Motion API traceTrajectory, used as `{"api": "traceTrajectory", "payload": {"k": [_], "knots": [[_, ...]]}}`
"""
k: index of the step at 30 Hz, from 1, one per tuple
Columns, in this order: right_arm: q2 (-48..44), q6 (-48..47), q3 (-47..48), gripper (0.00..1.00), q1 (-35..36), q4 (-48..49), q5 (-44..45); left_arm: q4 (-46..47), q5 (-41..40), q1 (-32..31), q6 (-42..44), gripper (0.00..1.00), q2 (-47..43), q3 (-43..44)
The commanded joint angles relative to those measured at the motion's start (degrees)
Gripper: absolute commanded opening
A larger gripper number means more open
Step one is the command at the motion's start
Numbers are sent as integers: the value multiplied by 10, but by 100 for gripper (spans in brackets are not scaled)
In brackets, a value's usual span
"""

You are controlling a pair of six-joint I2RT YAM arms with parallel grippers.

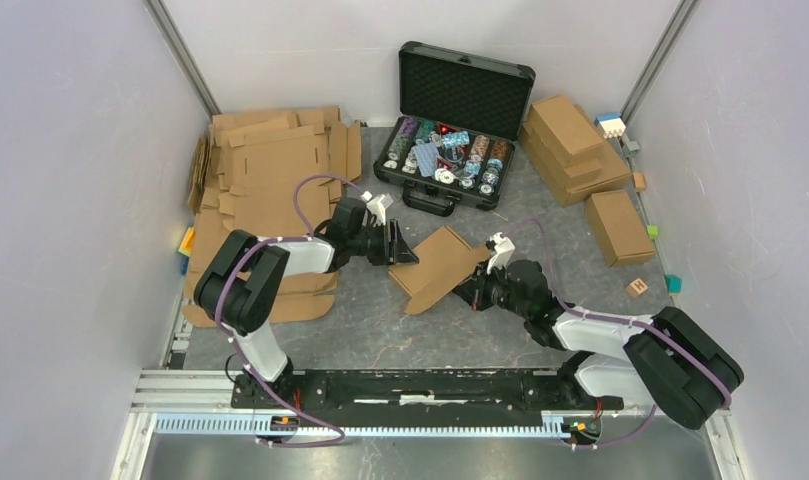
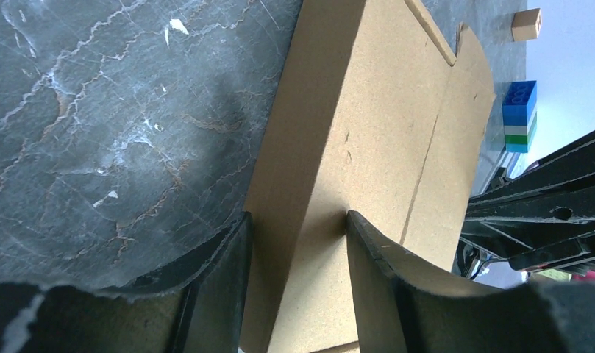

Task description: Fold the paper box

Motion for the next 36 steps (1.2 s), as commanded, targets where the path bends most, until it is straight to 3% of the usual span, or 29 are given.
{"api": "traceTrajectory", "payload": {"k": [1,36], "knots": [[-8,-8,20,0,2,55,26,-31,-1,-3,1,55,25,-1],[125,3,57,0,37,169,47,-28,39,-18,-5,50,46,10]]}}
